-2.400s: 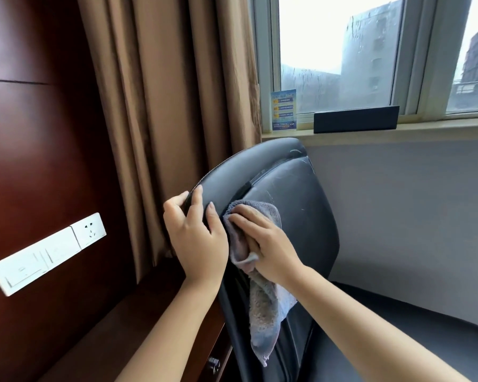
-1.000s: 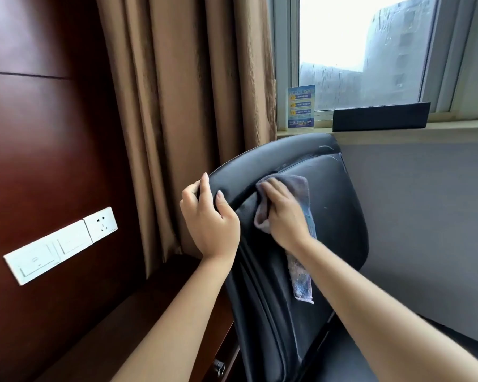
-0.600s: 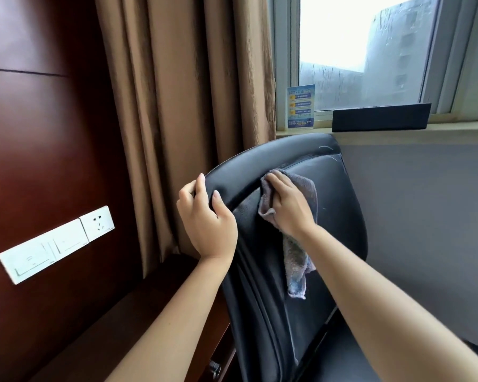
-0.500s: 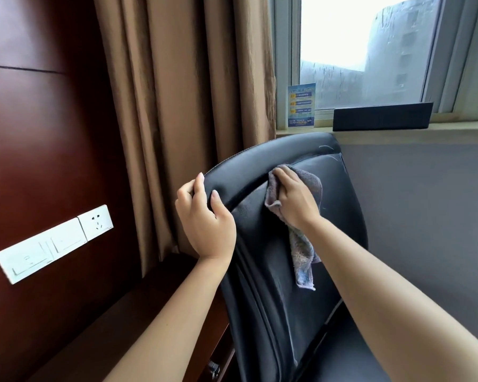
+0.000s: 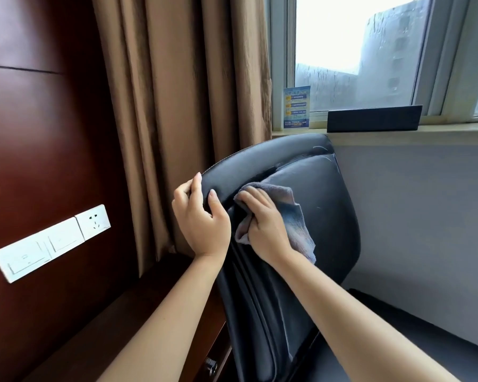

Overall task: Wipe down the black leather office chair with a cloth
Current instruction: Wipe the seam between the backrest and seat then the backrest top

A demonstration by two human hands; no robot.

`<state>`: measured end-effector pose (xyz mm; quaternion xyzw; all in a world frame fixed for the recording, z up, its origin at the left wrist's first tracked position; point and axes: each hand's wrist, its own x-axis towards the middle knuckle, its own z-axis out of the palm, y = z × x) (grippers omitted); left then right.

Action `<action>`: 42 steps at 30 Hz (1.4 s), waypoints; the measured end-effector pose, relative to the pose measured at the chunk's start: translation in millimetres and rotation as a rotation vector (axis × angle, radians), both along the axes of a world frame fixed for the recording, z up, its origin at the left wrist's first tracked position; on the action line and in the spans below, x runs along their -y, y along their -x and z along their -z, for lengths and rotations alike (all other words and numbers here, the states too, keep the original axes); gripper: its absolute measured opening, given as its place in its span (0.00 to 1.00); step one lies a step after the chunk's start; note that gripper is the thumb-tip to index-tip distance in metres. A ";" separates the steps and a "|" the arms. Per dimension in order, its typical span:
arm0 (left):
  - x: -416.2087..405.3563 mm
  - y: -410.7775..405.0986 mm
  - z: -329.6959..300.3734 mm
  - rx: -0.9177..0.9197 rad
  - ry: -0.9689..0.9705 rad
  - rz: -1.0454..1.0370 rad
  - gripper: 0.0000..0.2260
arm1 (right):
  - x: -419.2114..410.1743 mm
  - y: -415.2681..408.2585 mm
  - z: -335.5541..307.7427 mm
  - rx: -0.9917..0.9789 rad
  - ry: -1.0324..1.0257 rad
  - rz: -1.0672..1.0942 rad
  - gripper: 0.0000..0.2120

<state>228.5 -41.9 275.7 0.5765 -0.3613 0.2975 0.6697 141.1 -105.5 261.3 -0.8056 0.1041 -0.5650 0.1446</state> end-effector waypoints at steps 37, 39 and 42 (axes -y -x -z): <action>-8.4 -0.1 -5.1 -0.128 0.013 0.183 0.17 | 3.4 -5.9 -5.6 0.028 -0.125 0.055 0.07; -7.9 -0.4 -7.2 -0.126 -0.014 0.170 0.17 | 9.4 -8.5 -7.2 0.020 -0.165 0.085 0.08; -6.1 -1.2 -9.9 -0.073 -0.066 0.127 0.17 | 16.4 -5.4 -10.5 -0.026 -0.154 0.127 0.08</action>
